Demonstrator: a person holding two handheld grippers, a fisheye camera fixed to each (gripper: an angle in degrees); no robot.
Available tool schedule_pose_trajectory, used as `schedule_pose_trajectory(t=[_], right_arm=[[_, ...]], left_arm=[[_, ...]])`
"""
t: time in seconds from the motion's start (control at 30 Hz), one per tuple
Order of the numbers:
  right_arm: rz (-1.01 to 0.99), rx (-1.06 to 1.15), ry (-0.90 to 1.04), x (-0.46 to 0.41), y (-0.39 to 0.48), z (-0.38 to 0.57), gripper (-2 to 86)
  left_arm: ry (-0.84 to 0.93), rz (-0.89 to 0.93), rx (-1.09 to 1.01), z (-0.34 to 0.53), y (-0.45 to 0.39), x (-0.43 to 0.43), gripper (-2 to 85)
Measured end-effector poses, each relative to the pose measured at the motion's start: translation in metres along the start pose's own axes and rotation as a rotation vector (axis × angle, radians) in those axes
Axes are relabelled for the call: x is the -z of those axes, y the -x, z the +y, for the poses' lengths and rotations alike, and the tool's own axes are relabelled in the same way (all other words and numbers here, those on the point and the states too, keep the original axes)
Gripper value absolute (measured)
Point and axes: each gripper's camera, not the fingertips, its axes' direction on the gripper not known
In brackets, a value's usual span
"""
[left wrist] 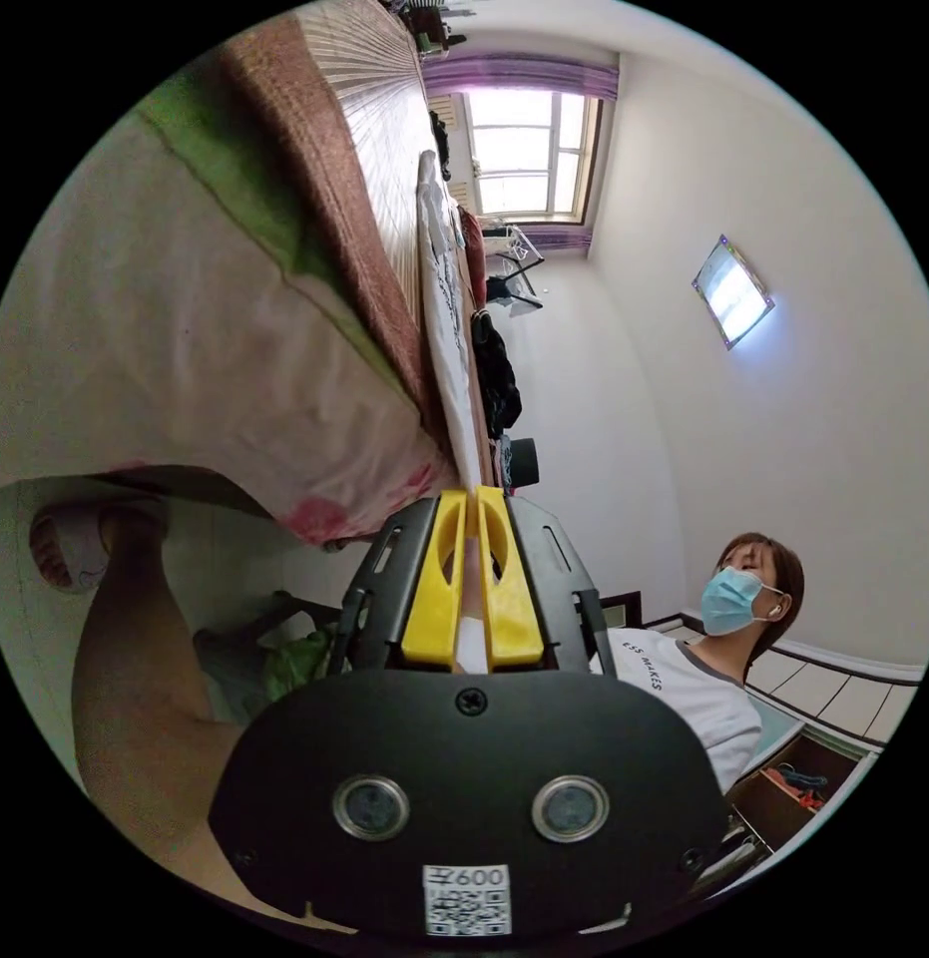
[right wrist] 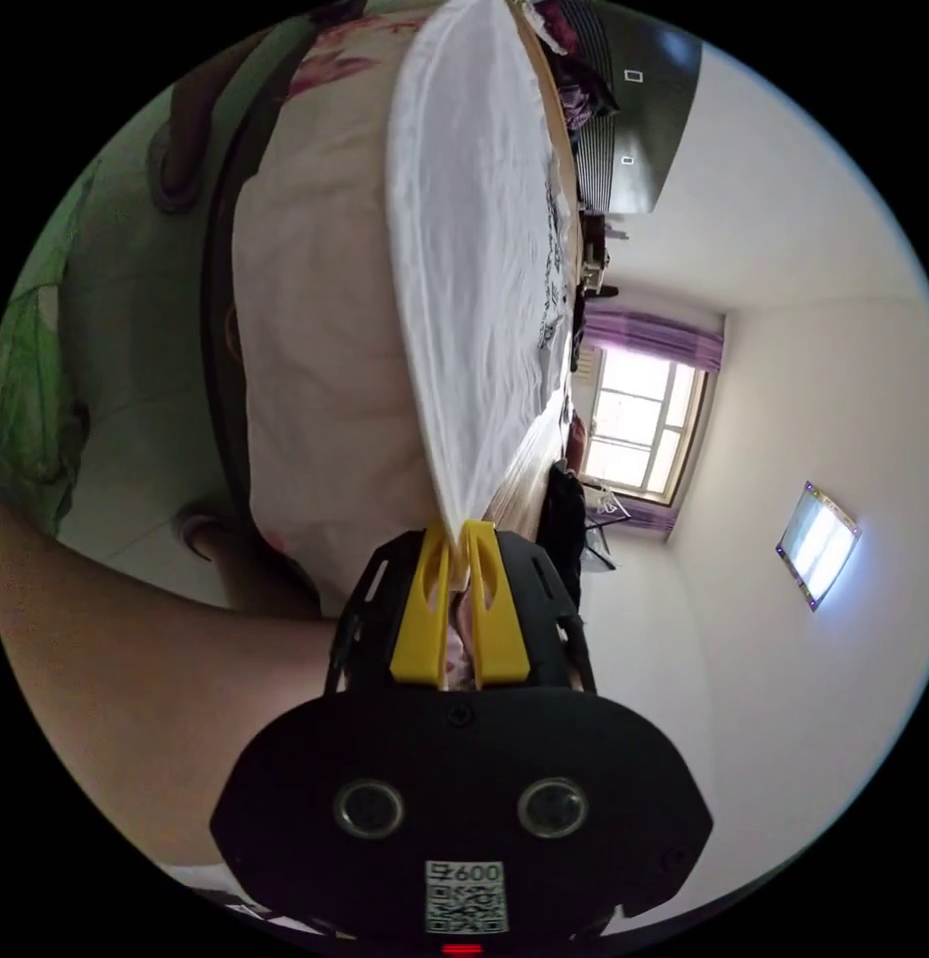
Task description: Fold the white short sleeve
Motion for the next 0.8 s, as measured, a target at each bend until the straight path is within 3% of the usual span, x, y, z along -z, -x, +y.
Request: schedule_pose_trajectory(t=[0.23,0.33,0.53,0.63,0.8], right_arm=[[-0.040,0.093,-0.062,0.058,-0.083,-0.016,-0.9],[-0.298,0.147,-0.121,0.090,-0.141,-0.007,-0.8],[-0.785,-0.034,-0.252,0.167,-0.316,0.058,-0.8],[-0.785,-0.062,-0.290,0.227,-0.393,0.080,-0.8],[-0.733,-0.080,-0.282,0.300,-0.482,0.078,-0.8]], left_arm=[[0.030,-0.017,0.002,0.015,0.003,-0.011,1.9],[0.060,-0.023,0.052,0.037,-0.006,-0.014,1.8],[-0.032,0.086,0.098,0.147,-0.071,-0.021,1.8],[-0.094,0.090,0.083,0.193,-0.120,-0.017,1.8],[-0.275,0.259,-0.031,0.212,-0.198,-0.020,1.7]])
